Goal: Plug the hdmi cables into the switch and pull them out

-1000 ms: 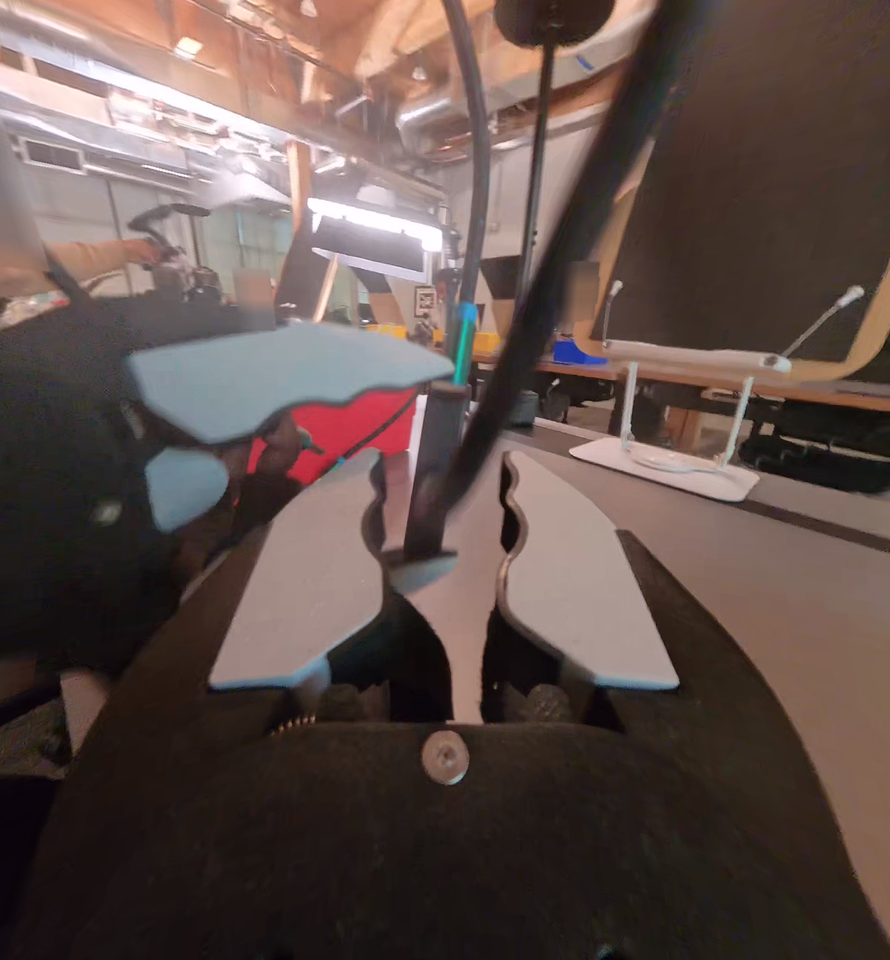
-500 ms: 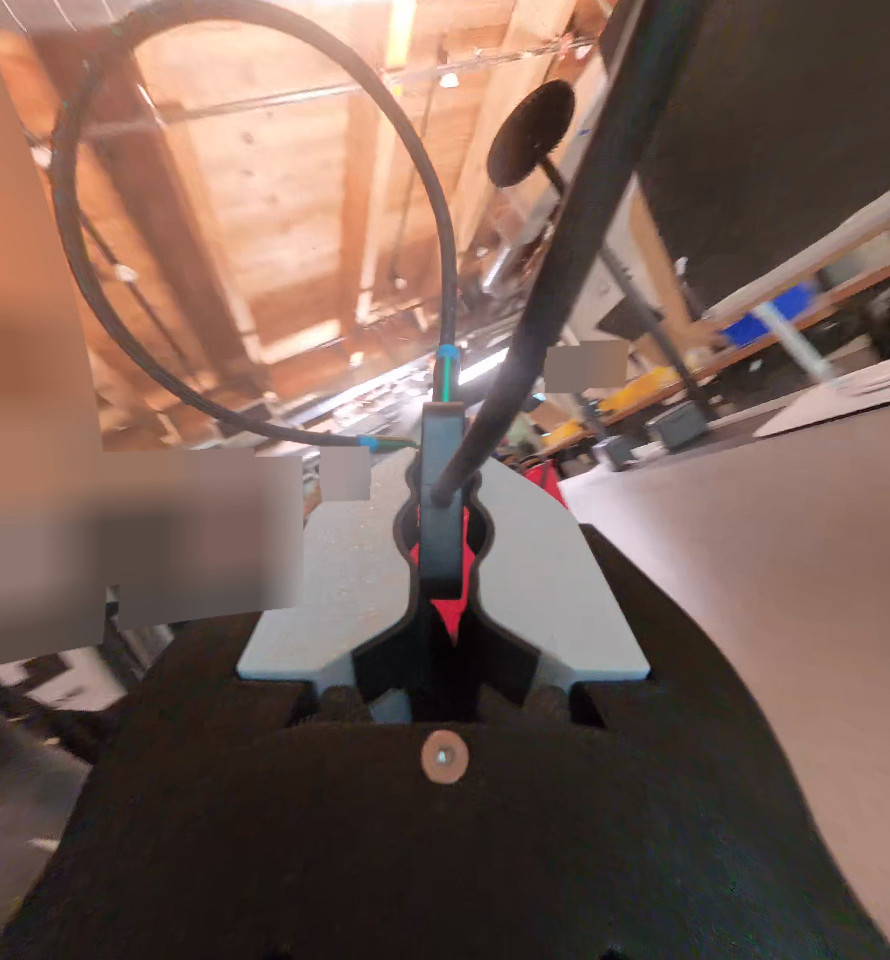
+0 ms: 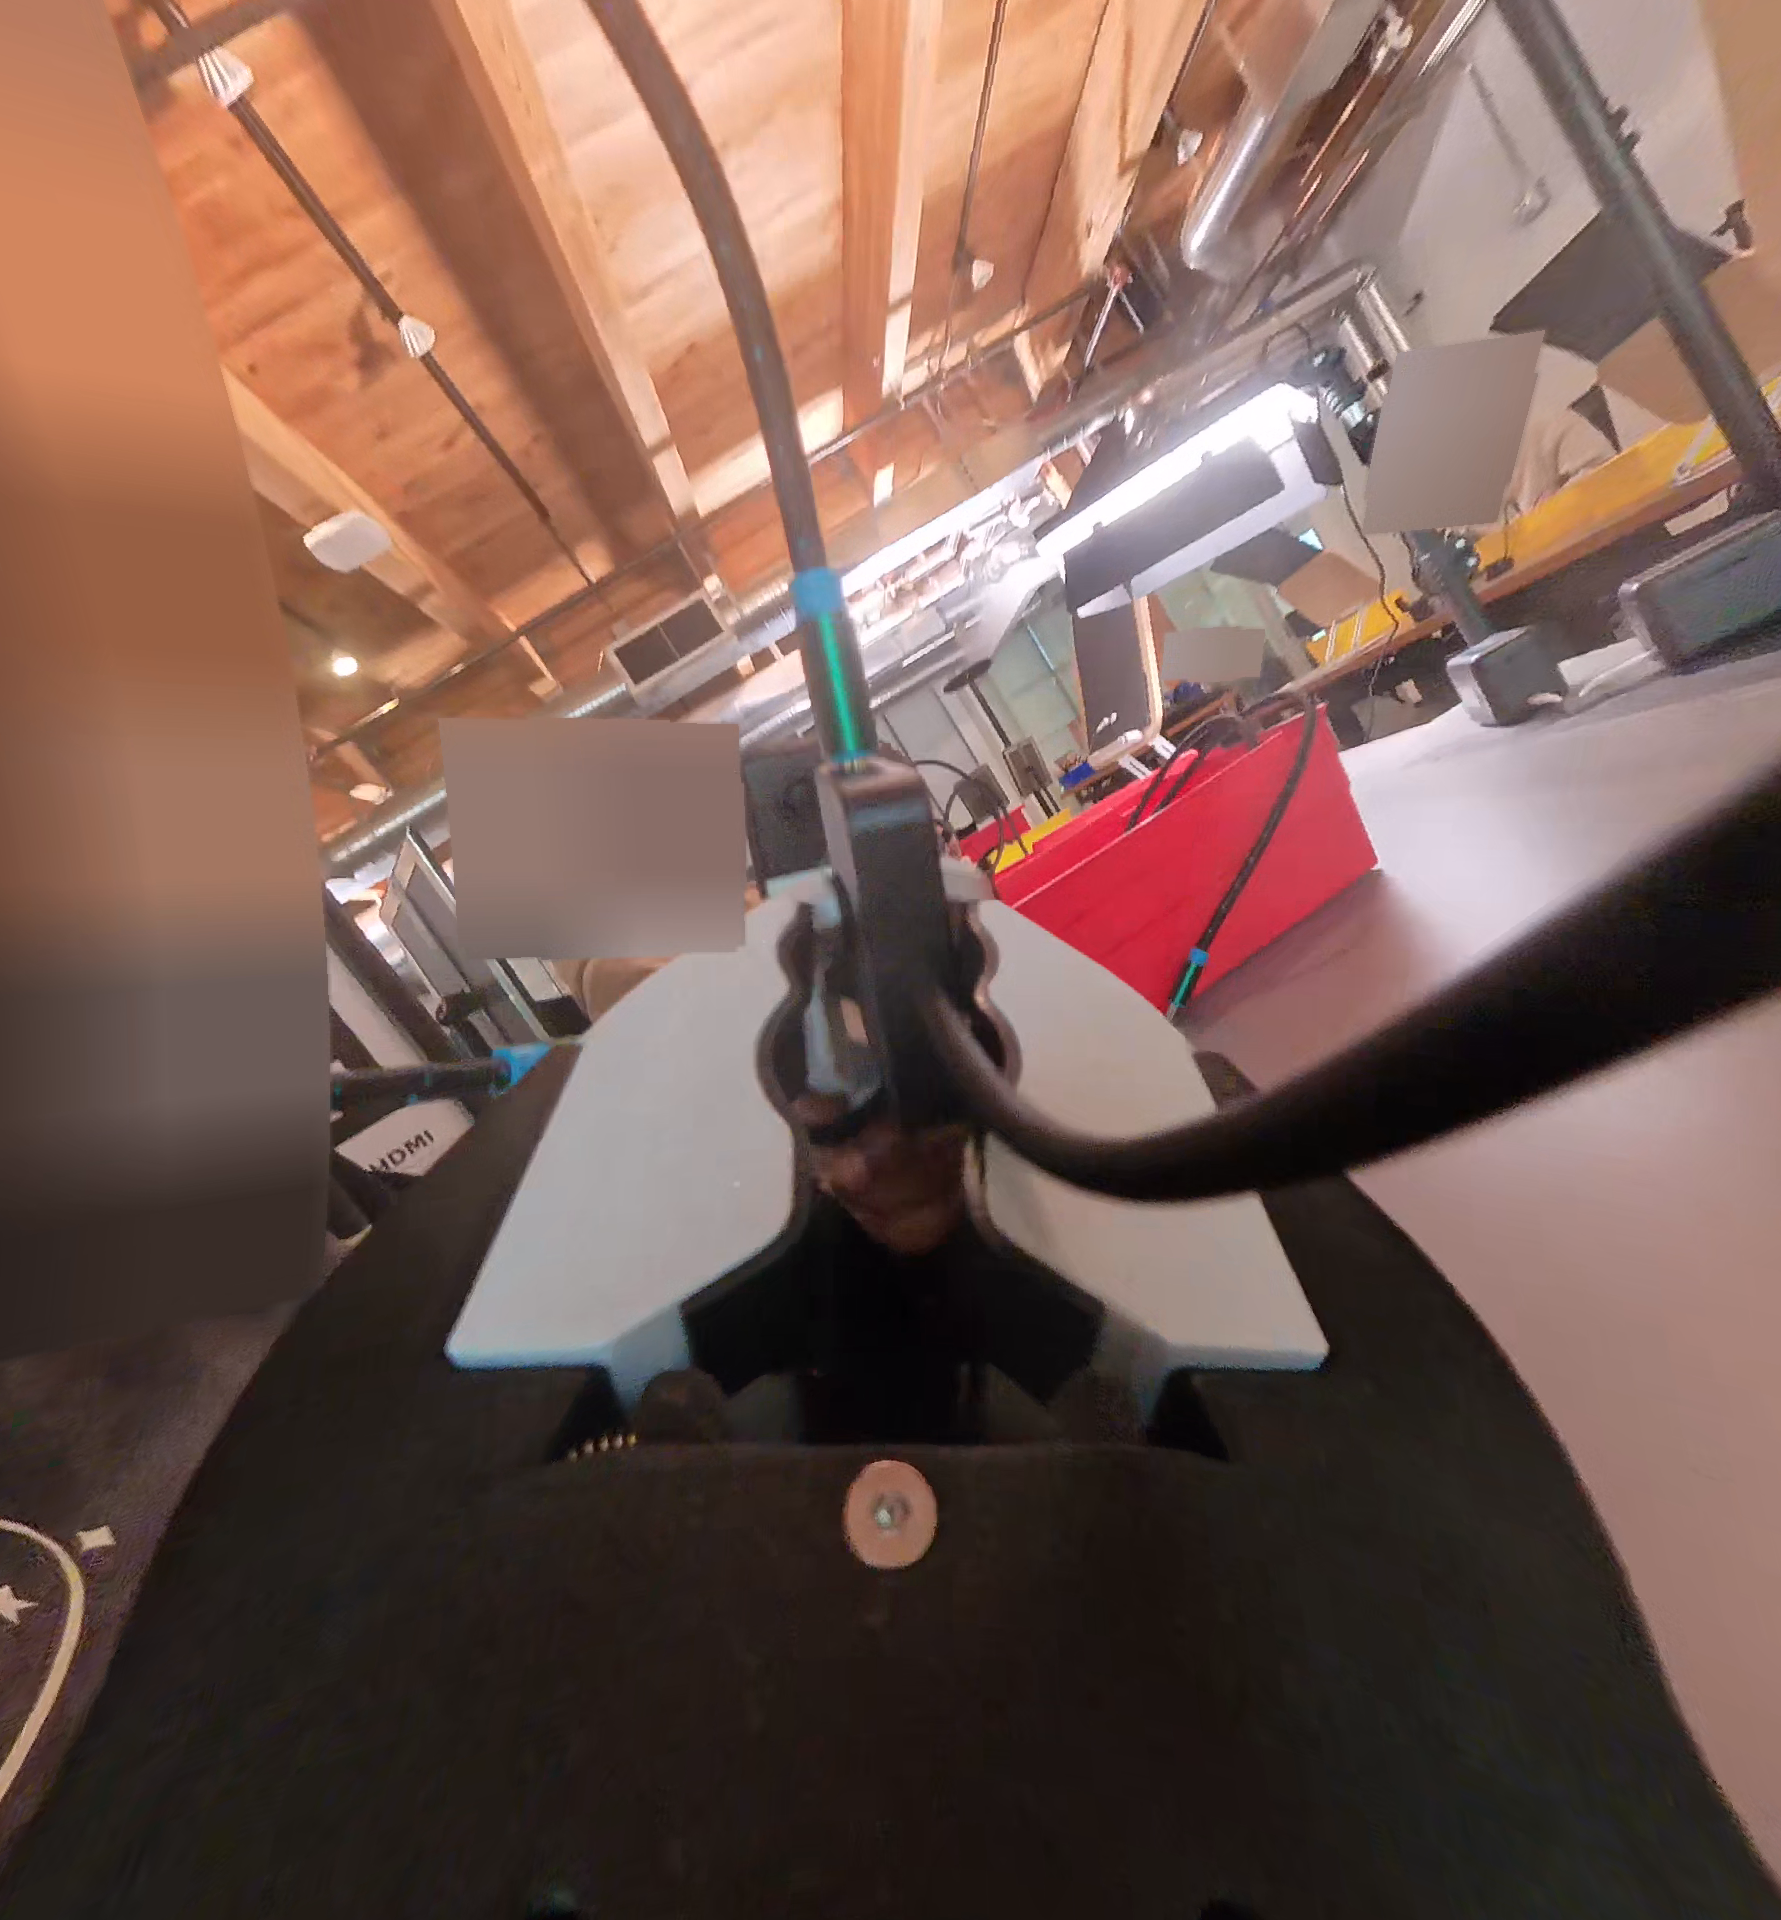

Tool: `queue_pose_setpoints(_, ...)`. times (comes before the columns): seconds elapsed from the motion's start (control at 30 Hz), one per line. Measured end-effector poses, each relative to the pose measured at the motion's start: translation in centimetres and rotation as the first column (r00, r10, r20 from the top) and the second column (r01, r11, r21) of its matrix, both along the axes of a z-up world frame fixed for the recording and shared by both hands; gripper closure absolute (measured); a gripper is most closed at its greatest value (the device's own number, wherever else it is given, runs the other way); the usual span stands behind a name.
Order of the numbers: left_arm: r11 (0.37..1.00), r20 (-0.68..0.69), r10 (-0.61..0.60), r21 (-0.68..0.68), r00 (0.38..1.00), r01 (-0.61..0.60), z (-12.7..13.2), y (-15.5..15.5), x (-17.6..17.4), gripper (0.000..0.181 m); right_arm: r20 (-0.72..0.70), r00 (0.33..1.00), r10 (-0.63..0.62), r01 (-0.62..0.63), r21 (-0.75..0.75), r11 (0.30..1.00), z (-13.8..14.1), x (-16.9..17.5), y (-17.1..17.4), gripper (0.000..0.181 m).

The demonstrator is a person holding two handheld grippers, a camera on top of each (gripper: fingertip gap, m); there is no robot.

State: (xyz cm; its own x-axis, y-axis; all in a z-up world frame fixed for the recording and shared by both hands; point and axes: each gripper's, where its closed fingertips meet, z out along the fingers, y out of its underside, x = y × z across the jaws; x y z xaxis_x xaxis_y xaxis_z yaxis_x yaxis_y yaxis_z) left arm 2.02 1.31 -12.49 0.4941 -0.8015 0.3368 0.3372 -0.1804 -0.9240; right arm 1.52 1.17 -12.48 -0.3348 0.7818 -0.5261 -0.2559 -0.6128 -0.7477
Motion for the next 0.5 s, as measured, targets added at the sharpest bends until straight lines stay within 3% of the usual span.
queue_pose_setpoints(0.03, 1.000, -0.024, 0.025, 0.014, 0.999, -0.025, 0.5, 0.0, -0.7, 0.168, 0.013, 1.000, -0.004, 0.004, 0.011, 1.000, -0.1, -0.1, -0.1, 0.151)
queue_pose_setpoints(0.17, 0.972, -0.010, 0.227, 0.062, 0.974, -0.226, 2.3, 0.7, -5.5, 0.168, 0.033, 0.999, 0.006, -0.008, 0.069, 0.998, -0.2, -0.3, -0.9, 0.158)
queue_pose_setpoints(0.27, 0.965, -0.019, 0.260, 0.023, 0.965, -0.260, 2.3, 0.7, -8.4, 0.168, -0.005, 1.000, 0.031, -0.029, 0.152, 0.988, 0.3, 0.2, -2.1, 0.167)
queue_pose_setpoints(0.33, 0.978, -0.082, 0.207, -0.002, 0.975, -0.207, 1.8, 0.0, -8.8, 0.168, 0.019, 0.997, -0.081, 0.076, 0.208, 0.975, 0.2, -0.2, -1.3, 0.166)
queue_pose_setpoints(0.43, 0.991, -0.142, 0.131, -0.013, 0.981, -0.134, 1.7, -1.1, -8.5, 0.168, 0.070, 0.933, -0.354, 0.319, 0.298, 0.900, 0.0, -0.9, 2.0, 0.168)
queue_pose_setpoints(0.5, 0.996, -0.175, 0.077, -0.023, 0.982, -0.082, 1.3, -1.7, -7.8, 0.168, 0.046, 0.914, -0.404, 0.347, 0.427, 0.835, 0.7, -1.4, 2.0, 0.170)
